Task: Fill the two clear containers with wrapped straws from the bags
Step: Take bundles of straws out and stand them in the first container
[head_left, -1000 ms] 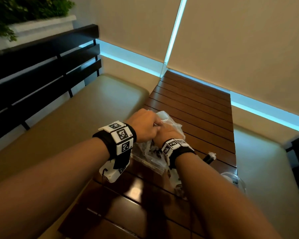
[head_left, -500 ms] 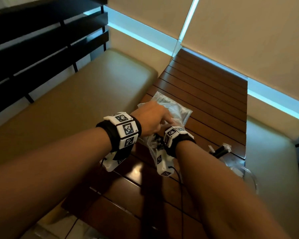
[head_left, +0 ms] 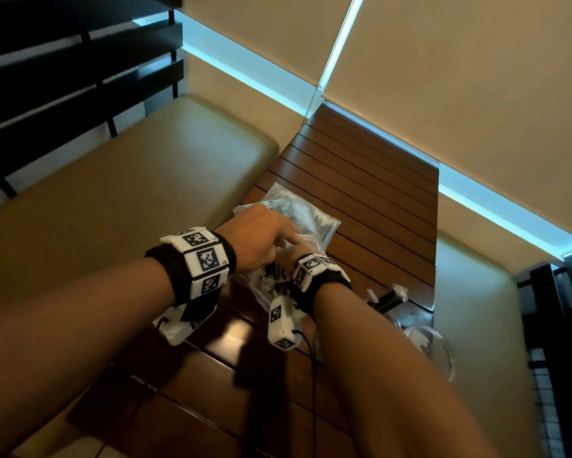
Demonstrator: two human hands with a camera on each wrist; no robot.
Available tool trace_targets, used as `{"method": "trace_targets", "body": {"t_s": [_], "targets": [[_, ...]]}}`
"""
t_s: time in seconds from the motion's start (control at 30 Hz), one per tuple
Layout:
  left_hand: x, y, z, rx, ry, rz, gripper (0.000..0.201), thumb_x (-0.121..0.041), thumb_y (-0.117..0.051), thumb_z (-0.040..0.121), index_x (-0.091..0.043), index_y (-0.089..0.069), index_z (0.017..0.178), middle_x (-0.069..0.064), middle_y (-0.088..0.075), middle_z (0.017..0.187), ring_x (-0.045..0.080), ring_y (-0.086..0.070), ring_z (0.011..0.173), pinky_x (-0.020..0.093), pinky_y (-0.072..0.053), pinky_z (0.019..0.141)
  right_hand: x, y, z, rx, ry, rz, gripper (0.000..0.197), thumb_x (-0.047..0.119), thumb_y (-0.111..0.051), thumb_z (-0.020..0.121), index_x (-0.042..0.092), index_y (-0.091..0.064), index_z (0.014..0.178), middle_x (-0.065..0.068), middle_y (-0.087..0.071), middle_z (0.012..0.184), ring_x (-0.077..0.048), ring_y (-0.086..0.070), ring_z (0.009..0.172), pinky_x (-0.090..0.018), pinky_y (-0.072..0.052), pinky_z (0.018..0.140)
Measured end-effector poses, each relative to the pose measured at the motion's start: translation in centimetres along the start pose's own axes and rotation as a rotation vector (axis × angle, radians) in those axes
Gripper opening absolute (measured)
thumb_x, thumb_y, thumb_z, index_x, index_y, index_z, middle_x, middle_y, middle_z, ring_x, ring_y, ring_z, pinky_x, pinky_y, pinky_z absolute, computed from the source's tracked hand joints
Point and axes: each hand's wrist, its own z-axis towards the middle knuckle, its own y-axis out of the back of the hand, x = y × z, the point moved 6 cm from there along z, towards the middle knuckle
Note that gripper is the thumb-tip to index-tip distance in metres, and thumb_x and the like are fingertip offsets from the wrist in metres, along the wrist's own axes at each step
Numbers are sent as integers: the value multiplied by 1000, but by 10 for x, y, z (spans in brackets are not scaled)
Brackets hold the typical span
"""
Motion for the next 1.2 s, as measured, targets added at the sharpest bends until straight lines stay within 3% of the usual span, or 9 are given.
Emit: {"method": "trace_targets", "body": {"t_s": [0.07, 0.33, 0.57, 0.67, 0.73, 0.83, 1.0, 1.1, 1.2], "targets": [[4, 2, -1, -25, 38, 4, 42, 0, -66, 79, -29, -74, 108, -9, -74, 106, 6, -68, 89, 33, -57, 82, 2, -1, 1, 149, 122, 118, 37, 14, -45, 103, 0, -49, 137, -17, -50, 142, -28, -49, 128, -31, -41, 99], [1, 8, 9, -37, 98, 114, 42, -8, -67, 84, -25, -68, 122, -3, -65, 128, 19, -59, 118, 37, -47, 101, -20, 23, -18, 119, 91, -54, 31, 29, -50, 100, 5, -63, 114, -14, -65, 114, -28, -61, 100, -36, -50, 81], [-22, 2, 19, -18, 235, 73, 38, -4, -59, 88, -19, -67, 122, 8, -69, 107, 25, -64, 99, 30, -52, 84, -87, 97, -59, -5, 12, -236, 37, 55, -64, 86, 21, -59, 103, 0, -61, 87, -22, -62, 79, -33, -54, 71], [-28, -13, 20, 5, 281, 32, 37, -9, -61, 90, -16, -64, 125, 8, -69, 114, 21, -64, 101, 24, -50, 85, -122, 127, -81, -78, -32, -303, 28, 47, -66, 86, 22, -59, 95, 2, -54, 73, -20, -58, 69, -31, -48, 65], [-32, -25, 20, 29, 320, 19, 38, -12, -60, 90, -16, -63, 127, 8, -69, 116, 22, -66, 102, 31, -54, 89, -144, 144, -91, -144, -67, -342, 22, 40, -65, 86, 21, -62, 96, 2, -51, 69, -23, -57, 70, -32, -46, 65], [-45, -42, 21, 73, 293, 31, 30, -15, -59, 89, -16, -67, 118, 6, -71, 108, 21, -67, 97, 32, -56, 85, -172, 158, -101, -216, -115, -358, 20, 42, -62, 89, 21, -61, 90, 2, -51, 67, -21, -57, 68, -31, -45, 64], [-54, -70, 20, 237, 234, 190, 14, -27, -57, 81, -18, -68, 85, 2, -68, 93, 23, -67, 89, 34, -55, 77, -212, 168, -103, -145, -175, -228, 30, 43, -65, 87, 16, -55, 78, -1, -55, 71, -22, -59, 74, -31, -51, 68], [-74, -80, 20, 287, 135, 113, 10, -26, -58, 82, -21, -63, 90, -6, -55, 114, 17, -58, 105, 33, -50, 92, -221, 179, -98, -157, -106, -100, 38, 50, -65, 87, 17, -51, 74, -1, -56, 76, -21, -56, 73, -29, -44, 63], [-110, -47, 37, 85, 106, -273, 31, -17, -54, 89, -22, -45, 118, -7, -43, 122, 18, -52, 114, 40, -47, 96, -208, 167, -92, -183, 21, 119, 36, 52, -62, 88, 21, -55, 72, 1, -56, 69, -17, -55, 65, -25, -39, 54]]}}
